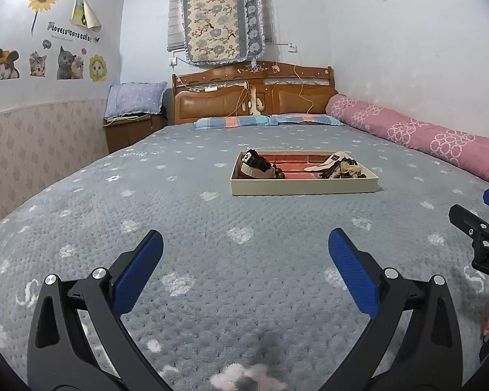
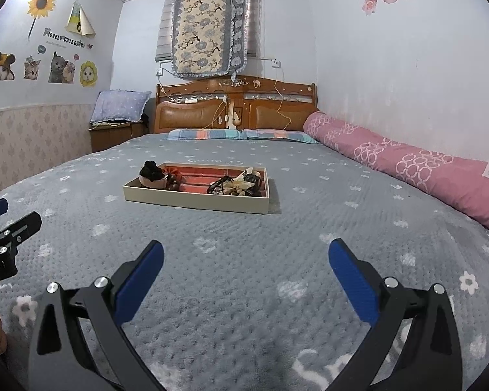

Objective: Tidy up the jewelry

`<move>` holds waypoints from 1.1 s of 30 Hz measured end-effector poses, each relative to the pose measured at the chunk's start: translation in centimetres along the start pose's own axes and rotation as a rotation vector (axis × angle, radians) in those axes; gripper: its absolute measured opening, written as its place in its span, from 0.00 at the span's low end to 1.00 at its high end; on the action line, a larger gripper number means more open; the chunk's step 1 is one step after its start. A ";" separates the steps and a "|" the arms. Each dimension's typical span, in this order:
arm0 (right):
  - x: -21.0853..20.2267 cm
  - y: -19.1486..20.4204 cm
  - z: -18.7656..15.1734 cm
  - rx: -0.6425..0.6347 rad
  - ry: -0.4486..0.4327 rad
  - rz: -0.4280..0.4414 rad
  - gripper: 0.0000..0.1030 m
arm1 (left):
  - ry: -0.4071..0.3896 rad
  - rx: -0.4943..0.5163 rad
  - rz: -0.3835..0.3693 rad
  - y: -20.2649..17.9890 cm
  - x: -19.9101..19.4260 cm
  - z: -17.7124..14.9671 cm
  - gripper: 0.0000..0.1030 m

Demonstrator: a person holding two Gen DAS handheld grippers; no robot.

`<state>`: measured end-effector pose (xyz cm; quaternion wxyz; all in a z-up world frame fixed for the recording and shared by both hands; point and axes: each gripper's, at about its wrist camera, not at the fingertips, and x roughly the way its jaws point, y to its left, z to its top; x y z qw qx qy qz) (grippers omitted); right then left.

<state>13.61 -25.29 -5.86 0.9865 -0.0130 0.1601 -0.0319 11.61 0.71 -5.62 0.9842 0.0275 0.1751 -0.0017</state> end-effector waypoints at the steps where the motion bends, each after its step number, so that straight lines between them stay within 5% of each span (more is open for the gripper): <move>1: 0.0 0.0 0.0 0.000 0.001 0.001 0.96 | -0.001 0.002 0.001 0.0 0.0 0.0 0.95; 33: 0.1 -0.1 0.0 -0.008 0.010 0.005 0.96 | 0.000 0.003 0.001 -0.2 0.2 0.0 0.95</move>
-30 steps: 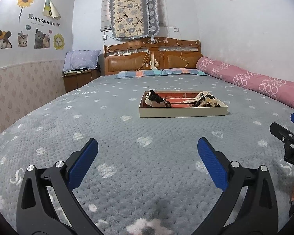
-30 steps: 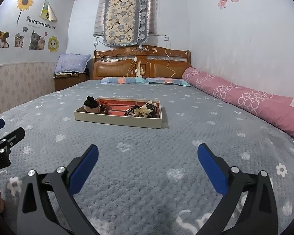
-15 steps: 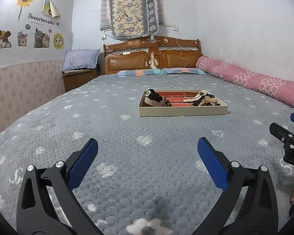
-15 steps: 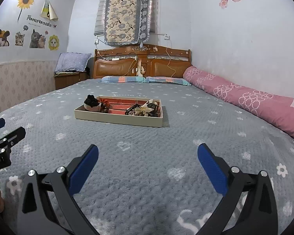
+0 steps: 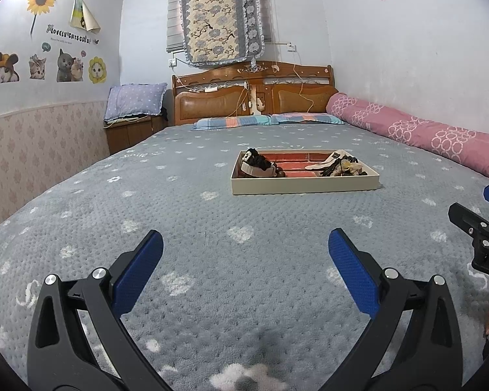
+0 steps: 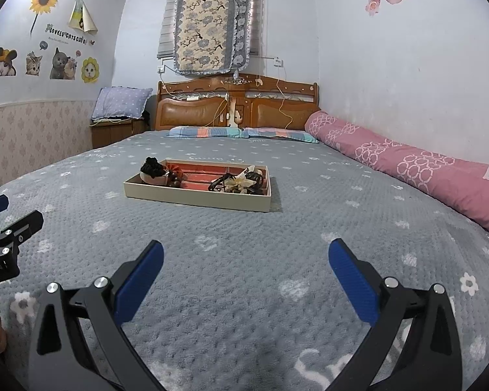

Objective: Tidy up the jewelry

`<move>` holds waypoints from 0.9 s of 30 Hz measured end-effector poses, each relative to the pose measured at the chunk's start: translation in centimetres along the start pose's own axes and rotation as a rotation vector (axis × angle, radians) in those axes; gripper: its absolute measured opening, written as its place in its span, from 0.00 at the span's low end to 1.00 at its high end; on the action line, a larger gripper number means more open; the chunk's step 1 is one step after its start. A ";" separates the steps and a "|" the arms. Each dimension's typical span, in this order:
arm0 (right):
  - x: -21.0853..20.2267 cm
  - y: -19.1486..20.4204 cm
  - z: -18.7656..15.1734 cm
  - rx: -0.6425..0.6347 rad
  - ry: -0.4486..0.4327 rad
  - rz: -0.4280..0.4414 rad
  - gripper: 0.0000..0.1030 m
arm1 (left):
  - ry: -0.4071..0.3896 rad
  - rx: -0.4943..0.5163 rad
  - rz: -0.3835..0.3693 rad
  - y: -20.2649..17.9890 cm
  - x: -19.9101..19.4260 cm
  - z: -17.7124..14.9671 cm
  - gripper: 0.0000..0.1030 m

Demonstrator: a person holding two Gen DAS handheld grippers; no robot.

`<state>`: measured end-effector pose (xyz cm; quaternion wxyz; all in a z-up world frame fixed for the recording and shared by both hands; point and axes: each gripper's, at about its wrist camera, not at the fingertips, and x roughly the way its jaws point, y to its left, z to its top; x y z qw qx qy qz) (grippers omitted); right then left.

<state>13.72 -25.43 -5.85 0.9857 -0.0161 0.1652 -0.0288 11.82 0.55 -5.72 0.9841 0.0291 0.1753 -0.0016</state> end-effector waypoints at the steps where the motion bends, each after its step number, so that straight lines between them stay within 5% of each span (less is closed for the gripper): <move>1: 0.0 0.0 0.0 0.000 0.000 0.000 0.96 | -0.001 0.000 0.000 0.0 0.0 0.0 0.95; 27: 0.0 0.1 0.0 -0.002 -0.001 0.000 0.96 | -0.001 0.011 0.005 0.5 0.2 -0.2 0.95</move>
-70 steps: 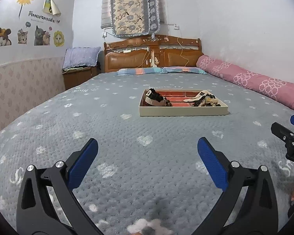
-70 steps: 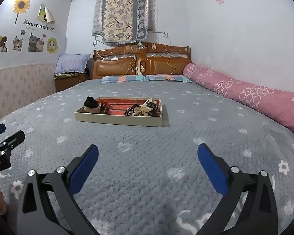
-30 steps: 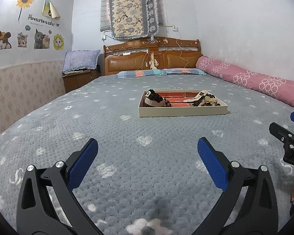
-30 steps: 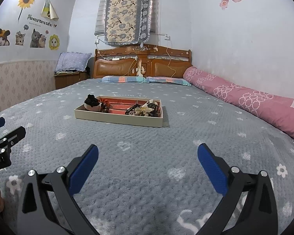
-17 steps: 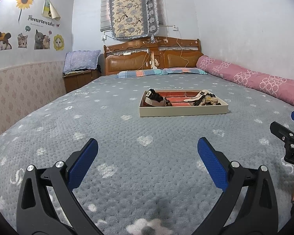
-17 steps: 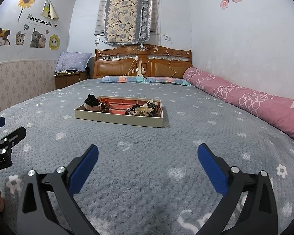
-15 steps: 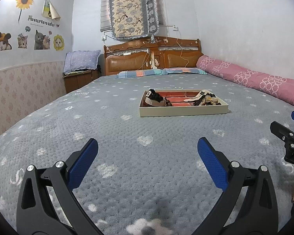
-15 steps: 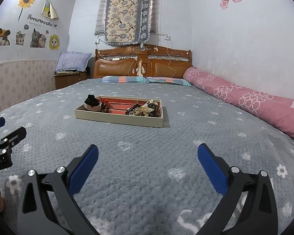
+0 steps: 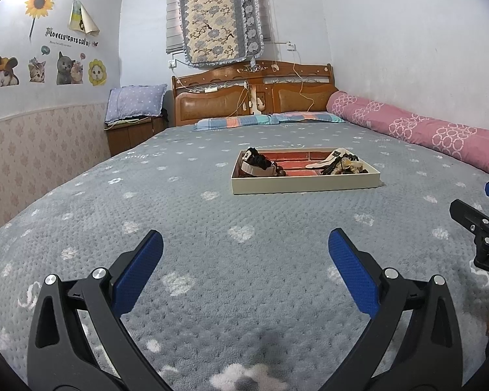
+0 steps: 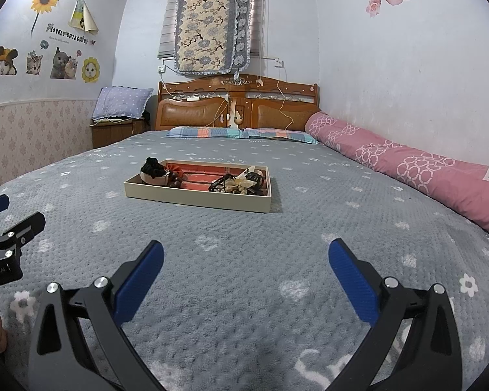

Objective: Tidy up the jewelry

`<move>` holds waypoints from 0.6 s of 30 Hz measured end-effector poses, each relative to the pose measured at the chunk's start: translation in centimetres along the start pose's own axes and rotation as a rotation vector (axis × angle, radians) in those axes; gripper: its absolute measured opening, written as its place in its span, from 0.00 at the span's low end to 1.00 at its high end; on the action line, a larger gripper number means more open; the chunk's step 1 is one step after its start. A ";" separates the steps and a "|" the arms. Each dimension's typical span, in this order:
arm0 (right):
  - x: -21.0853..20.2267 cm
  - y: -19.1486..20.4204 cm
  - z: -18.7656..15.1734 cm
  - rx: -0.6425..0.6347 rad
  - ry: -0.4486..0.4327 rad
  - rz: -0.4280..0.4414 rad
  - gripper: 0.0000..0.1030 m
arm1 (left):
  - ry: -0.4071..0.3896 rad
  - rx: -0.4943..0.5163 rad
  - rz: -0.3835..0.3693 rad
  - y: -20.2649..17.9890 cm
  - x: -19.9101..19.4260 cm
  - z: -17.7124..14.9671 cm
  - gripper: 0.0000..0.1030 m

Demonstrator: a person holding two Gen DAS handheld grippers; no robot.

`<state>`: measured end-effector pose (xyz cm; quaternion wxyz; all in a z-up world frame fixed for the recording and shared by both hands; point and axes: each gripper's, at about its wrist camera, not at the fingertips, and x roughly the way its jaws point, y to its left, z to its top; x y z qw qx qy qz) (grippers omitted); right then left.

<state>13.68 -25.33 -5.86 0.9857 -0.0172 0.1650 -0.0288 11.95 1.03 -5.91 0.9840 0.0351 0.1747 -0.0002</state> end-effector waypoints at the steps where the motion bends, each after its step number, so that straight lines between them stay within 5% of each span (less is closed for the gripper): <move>1: 0.0 0.0 0.0 0.000 -0.001 0.000 0.96 | 0.000 0.001 0.000 -0.1 0.0 0.0 0.95; 18: 0.0 0.1 0.0 0.000 -0.001 0.000 0.96 | -0.002 0.004 0.001 -0.1 0.0 0.0 0.95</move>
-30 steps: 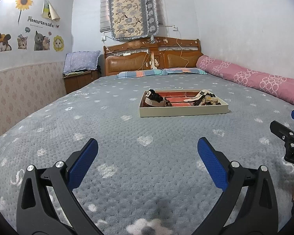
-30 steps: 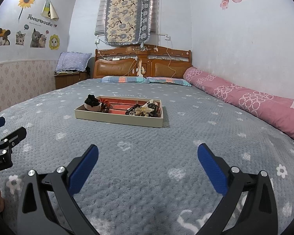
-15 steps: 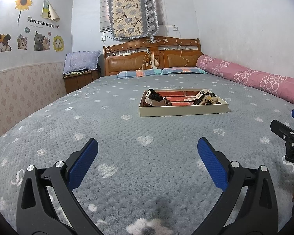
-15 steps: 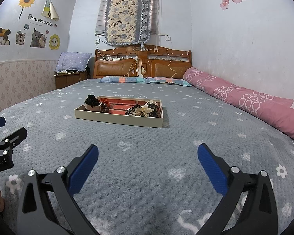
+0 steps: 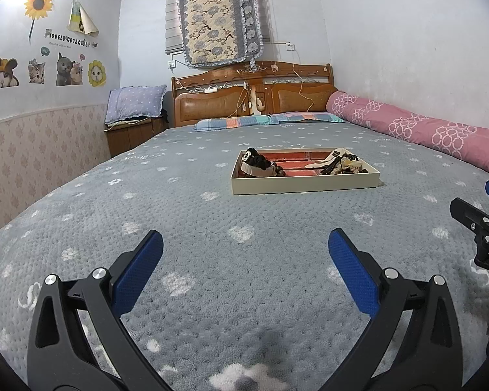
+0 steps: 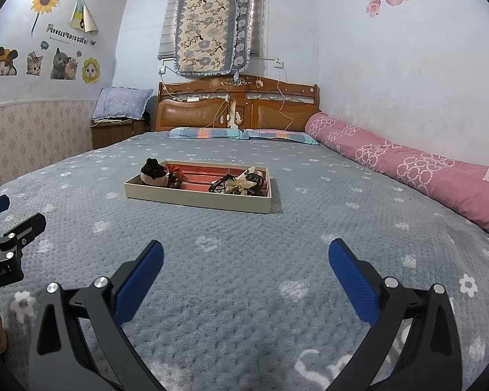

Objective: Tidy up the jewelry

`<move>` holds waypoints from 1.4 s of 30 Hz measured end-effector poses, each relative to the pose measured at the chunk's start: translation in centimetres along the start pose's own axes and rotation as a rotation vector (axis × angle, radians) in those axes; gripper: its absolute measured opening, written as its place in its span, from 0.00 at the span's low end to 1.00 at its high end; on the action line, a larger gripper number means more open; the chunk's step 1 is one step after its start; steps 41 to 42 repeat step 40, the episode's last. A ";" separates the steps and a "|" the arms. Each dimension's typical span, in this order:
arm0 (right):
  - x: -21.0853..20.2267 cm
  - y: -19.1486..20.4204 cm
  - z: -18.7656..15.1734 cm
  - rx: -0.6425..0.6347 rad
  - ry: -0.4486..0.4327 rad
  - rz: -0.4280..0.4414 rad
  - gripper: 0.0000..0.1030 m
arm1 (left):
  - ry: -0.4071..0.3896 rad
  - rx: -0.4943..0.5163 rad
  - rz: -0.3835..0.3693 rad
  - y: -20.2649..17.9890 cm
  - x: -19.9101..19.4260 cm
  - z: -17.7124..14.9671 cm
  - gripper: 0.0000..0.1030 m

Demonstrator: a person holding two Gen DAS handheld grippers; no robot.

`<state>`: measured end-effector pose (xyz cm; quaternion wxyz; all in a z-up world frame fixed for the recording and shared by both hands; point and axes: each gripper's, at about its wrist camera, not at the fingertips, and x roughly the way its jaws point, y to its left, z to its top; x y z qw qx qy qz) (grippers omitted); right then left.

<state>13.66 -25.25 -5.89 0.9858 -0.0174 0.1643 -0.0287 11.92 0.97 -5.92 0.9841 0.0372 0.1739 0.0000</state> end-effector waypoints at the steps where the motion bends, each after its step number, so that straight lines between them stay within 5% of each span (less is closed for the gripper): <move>1: 0.0 0.0 0.0 0.000 0.000 0.000 0.96 | 0.000 0.000 0.000 0.1 0.0 0.0 0.95; 42: -0.1 0.1 -0.1 -0.001 -0.001 -0.001 0.96 | 0.010 0.003 0.001 0.2 0.2 0.0 0.95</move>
